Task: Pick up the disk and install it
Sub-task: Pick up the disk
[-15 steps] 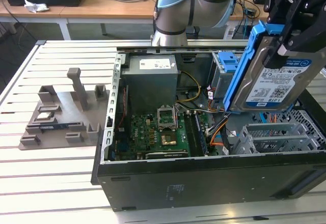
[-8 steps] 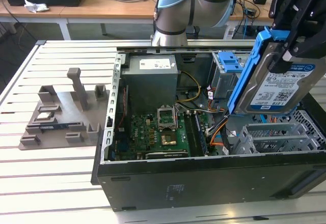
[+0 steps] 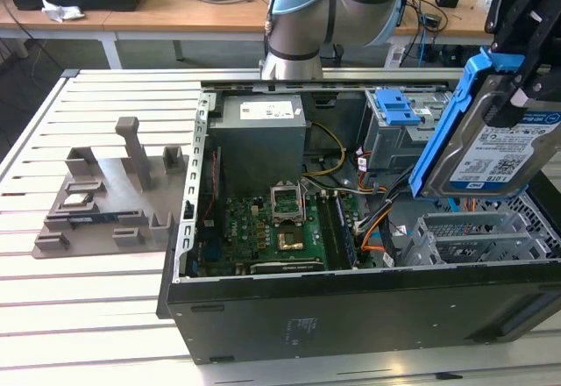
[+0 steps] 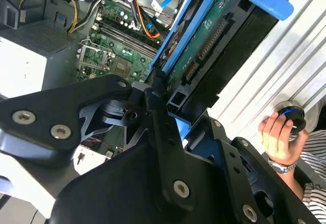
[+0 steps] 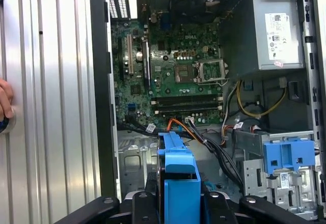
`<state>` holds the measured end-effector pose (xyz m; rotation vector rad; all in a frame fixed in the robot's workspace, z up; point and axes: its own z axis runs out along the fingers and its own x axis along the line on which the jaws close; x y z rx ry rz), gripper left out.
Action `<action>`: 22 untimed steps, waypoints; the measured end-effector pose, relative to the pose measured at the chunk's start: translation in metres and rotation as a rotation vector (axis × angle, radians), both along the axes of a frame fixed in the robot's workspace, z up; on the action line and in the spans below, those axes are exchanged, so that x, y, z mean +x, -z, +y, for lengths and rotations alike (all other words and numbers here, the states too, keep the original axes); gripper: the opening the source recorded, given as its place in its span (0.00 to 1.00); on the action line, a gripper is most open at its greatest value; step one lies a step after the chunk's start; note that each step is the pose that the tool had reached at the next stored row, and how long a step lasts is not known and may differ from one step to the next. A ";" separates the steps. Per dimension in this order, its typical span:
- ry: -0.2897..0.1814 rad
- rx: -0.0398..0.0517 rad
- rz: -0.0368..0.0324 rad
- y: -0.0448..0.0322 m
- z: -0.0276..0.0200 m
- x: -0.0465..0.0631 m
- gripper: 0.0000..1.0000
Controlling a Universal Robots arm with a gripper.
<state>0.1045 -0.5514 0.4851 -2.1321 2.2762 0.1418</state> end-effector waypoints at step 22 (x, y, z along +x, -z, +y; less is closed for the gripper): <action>-0.029 -0.0065 0.0003 0.0147 -0.0001 0.026 0.37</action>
